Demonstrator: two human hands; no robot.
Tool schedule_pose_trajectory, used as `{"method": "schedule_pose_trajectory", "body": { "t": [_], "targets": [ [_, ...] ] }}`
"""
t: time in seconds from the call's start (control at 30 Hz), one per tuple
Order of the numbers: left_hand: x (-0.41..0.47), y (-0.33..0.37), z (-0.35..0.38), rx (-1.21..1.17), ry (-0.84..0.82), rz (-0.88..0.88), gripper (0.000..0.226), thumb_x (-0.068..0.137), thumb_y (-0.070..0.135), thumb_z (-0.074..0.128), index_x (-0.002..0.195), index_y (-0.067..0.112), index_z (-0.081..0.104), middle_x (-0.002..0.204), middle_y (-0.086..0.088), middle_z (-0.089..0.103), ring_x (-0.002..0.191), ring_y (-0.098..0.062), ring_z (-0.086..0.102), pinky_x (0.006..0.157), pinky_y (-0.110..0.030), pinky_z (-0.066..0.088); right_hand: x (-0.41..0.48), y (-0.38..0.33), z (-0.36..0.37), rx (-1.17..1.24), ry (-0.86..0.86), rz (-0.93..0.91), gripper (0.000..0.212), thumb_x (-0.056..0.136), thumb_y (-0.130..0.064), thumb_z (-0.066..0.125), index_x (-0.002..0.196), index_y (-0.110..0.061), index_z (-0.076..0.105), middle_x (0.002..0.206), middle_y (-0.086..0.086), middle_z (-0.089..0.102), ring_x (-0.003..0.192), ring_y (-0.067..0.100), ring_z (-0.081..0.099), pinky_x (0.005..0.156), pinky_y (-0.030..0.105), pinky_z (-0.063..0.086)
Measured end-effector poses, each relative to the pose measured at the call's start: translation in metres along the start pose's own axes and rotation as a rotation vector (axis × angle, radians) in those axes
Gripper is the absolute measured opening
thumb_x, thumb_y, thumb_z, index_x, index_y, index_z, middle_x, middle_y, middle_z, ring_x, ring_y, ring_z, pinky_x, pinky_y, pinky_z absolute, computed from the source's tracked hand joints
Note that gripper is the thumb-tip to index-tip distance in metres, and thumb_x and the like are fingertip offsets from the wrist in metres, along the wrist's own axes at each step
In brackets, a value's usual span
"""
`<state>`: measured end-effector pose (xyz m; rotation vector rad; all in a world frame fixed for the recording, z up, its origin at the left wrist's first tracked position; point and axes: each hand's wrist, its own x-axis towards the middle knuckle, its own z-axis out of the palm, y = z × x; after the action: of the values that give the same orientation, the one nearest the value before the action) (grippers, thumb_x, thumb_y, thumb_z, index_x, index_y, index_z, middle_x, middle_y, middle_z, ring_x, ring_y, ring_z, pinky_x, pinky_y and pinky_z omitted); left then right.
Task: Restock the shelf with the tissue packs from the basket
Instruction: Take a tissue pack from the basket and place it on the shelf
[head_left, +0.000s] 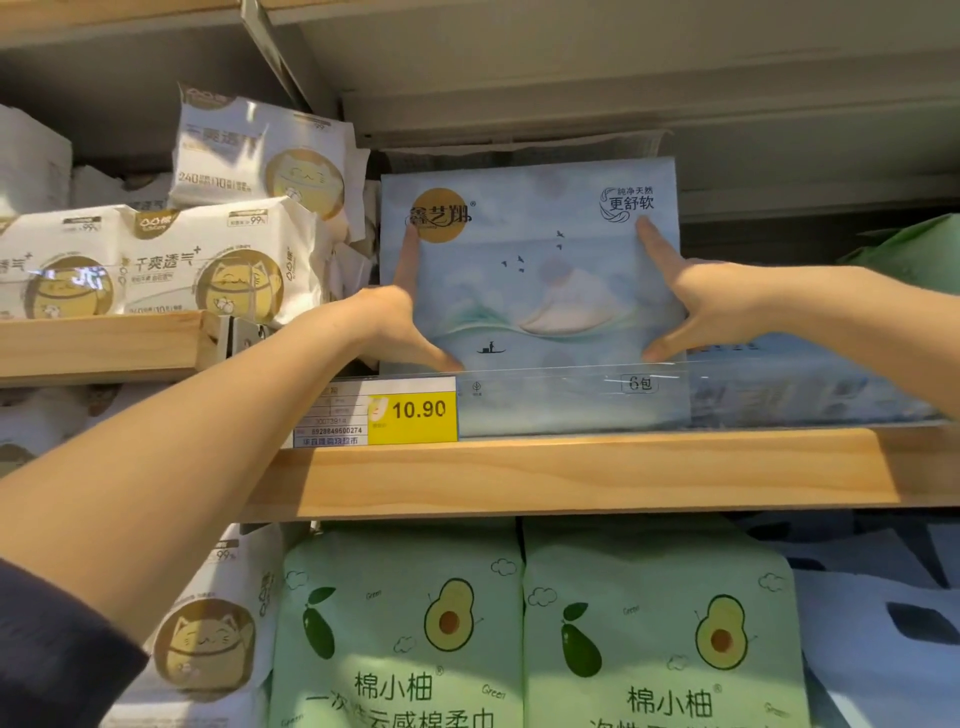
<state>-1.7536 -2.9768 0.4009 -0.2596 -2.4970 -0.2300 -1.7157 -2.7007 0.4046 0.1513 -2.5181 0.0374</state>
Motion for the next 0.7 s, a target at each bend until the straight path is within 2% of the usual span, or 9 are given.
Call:
{"method": "schedule_pose_trajectory", "body": {
  "t": [0.07,0.13,0.23,0.33,0.4,0.47,0.57,0.63,0.7],
  "targets": [
    [-0.002,0.001,-0.002,0.005,-0.003,0.006,0.113,0.065,0.058,0.07,0.146,0.012,0.006,0.118,-0.015,0.052,0.093,-0.027,0.051,0.088,-0.037,0.048,-0.001,-0.002,-0.003,0.014,-0.009,0.014,0.123,0.075,-0.031,0.072,0.135,-0.025,-0.035,0.096,0.016,0.054,0.058,0.018,0.056,0.053,0.027,0.04],
    [-0.005,0.003,-0.004,-0.006,-0.014,0.011,0.117,0.066,0.057,0.071,0.147,0.017,-0.003,0.11,-0.011,0.048,0.087,-0.025,0.054,0.081,-0.035,0.05,-0.003,-0.003,-0.005,0.037,-0.014,0.025,0.122,0.075,-0.03,0.072,0.137,-0.023,-0.032,0.08,0.012,0.059,0.058,0.016,0.057,0.058,0.029,0.041],
    [-0.011,0.005,-0.009,-0.027,-0.022,0.022,0.117,0.069,0.053,0.071,0.146,0.023,-0.013,0.133,-0.016,0.045,0.099,-0.029,0.058,0.082,-0.036,0.052,-0.009,-0.006,-0.01,0.088,-0.018,0.028,0.117,0.077,-0.029,0.071,0.139,-0.024,-0.028,0.067,-0.002,0.048,0.058,0.013,0.057,0.056,0.028,0.038],
    [-0.018,0.008,-0.013,-0.002,-0.01,0.029,0.116,0.075,0.048,0.067,0.144,0.019,-0.022,0.146,-0.015,0.036,0.125,-0.031,0.043,0.094,-0.034,0.043,-0.014,-0.005,-0.013,0.123,-0.028,0.026,0.109,0.082,-0.027,0.065,0.14,-0.026,-0.027,0.082,0.003,0.054,0.061,0.012,0.058,0.068,0.028,0.04],
    [-0.022,0.011,-0.016,0.015,0.001,0.016,0.11,0.077,0.048,0.065,0.146,0.012,-0.013,0.15,-0.015,0.03,0.133,-0.031,0.034,0.099,-0.035,0.036,-0.018,-0.002,-0.014,0.127,-0.038,0.023,0.105,0.084,-0.028,0.063,0.14,-0.026,-0.026,0.08,0.003,0.058,0.065,0.013,0.06,0.072,0.028,0.039],
    [-0.026,0.011,-0.019,0.025,0.007,0.0,0.105,0.078,0.05,0.063,0.147,0.009,-0.005,0.153,-0.015,0.022,0.138,-0.03,0.027,0.104,-0.037,0.032,-0.021,-0.001,-0.015,0.131,-0.041,0.013,0.103,0.084,-0.028,0.062,0.141,-0.027,-0.024,0.101,0.01,0.063,0.07,0.018,0.064,0.076,0.03,0.043],
    [-0.035,0.011,-0.024,0.021,0.011,0.0,0.103,0.078,0.053,0.061,0.147,0.011,-0.002,0.155,-0.014,0.016,0.14,-0.03,0.024,0.106,-0.04,0.032,-0.03,0.002,-0.02,0.126,-0.027,0.007,0.099,0.084,-0.032,0.061,0.142,-0.029,-0.02,0.146,0.015,0.036,0.088,0.026,0.067,0.094,0.037,0.044],
    [-0.042,0.012,-0.027,0.016,0.032,0.02,0.095,0.082,0.05,0.058,0.147,0.011,0.001,0.155,-0.013,0.018,0.14,-0.03,0.025,0.107,-0.04,0.031,-0.037,0.004,-0.022,0.111,-0.028,0.003,0.098,0.084,-0.036,0.06,0.143,-0.028,-0.017,0.152,0.012,0.025,0.106,0.029,0.061,0.1,0.039,0.04],
    [-0.052,0.014,-0.031,0.01,0.063,0.042,0.083,0.087,0.045,0.053,0.147,0.009,0.007,0.155,-0.012,0.019,0.14,-0.029,0.025,0.109,-0.039,0.028,-0.045,0.006,-0.025,0.119,-0.031,-0.009,0.096,0.083,-0.039,0.059,0.145,-0.025,-0.013,0.152,0.012,0.026,0.118,0.032,0.053,0.103,0.041,0.039]
  ]
}}
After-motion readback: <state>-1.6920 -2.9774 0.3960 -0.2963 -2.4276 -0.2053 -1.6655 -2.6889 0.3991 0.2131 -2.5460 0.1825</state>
